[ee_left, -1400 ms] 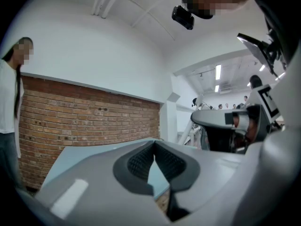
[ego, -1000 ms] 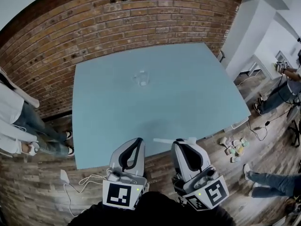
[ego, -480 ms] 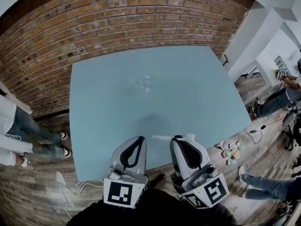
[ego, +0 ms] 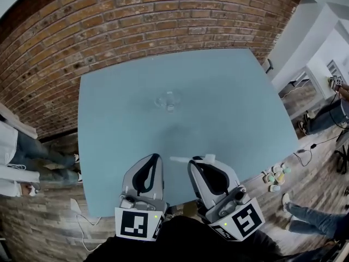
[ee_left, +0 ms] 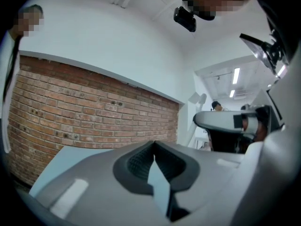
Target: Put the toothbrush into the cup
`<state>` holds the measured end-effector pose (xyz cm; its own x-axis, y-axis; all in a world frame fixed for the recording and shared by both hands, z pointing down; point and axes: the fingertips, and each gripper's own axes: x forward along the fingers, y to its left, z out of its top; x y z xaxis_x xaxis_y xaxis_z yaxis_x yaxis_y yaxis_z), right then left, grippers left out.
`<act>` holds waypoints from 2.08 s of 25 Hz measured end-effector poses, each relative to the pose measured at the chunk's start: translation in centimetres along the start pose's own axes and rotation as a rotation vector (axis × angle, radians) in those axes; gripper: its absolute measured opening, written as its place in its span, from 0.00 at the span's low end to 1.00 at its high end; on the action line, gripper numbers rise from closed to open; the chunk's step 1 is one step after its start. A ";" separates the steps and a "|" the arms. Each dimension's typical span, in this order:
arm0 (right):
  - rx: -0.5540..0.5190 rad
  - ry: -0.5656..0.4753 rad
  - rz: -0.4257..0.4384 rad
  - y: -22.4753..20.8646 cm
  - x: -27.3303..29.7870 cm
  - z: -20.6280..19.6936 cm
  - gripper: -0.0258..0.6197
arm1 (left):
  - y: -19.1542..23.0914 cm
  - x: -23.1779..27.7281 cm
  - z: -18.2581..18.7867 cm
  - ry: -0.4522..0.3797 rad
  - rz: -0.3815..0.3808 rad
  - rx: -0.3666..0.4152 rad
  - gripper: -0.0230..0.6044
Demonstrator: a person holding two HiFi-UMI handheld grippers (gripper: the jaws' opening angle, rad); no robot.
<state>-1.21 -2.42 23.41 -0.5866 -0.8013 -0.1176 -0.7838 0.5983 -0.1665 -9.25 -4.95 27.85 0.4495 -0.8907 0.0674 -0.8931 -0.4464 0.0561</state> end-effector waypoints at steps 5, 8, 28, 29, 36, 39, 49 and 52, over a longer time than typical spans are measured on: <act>0.058 0.028 0.038 -3.7 0.8 -1.3 0.09 | -0.6 3.8 -0.8 0.033 0.046 0.009 0.05; 0.095 0.044 0.057 -6.1 1.2 -2.3 0.09 | -1.1 5.8 -1.4 0.064 0.069 0.023 0.05; 0.164 0.106 0.108 -13.0 7.5 -3.8 0.09 | 2.1 13.1 -2.3 0.097 0.154 -0.002 0.05; 0.156 0.111 0.109 -13.0 7.8 -3.8 0.09 | 2.3 13.1 -2.2 0.094 0.153 -0.006 0.05; 0.142 0.121 0.105 -13.4 10.1 -4.1 0.09 | 3.6 14.7 -2.2 0.078 0.143 -0.024 0.05; 0.124 0.136 0.100 -14.2 11.2 -4.6 0.09 | 4.5 15.2 -2.4 0.080 0.148 -0.032 0.05; 0.114 0.154 0.077 -17.3 15.8 -5.3 0.09 | 6.1 18.7 -4.7 0.141 0.124 -0.087 0.05; 0.123 0.187 0.071 -18.2 16.9 -6.6 0.09 | 6.6 19.7 -6.4 0.177 0.121 -0.121 0.05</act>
<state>1.83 -26.84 30.91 -0.6762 -0.7351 0.0487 -0.7151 0.6389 -0.2836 -6.16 -24.87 35.87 0.3451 -0.9035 0.2541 -0.9366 -0.3140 0.1556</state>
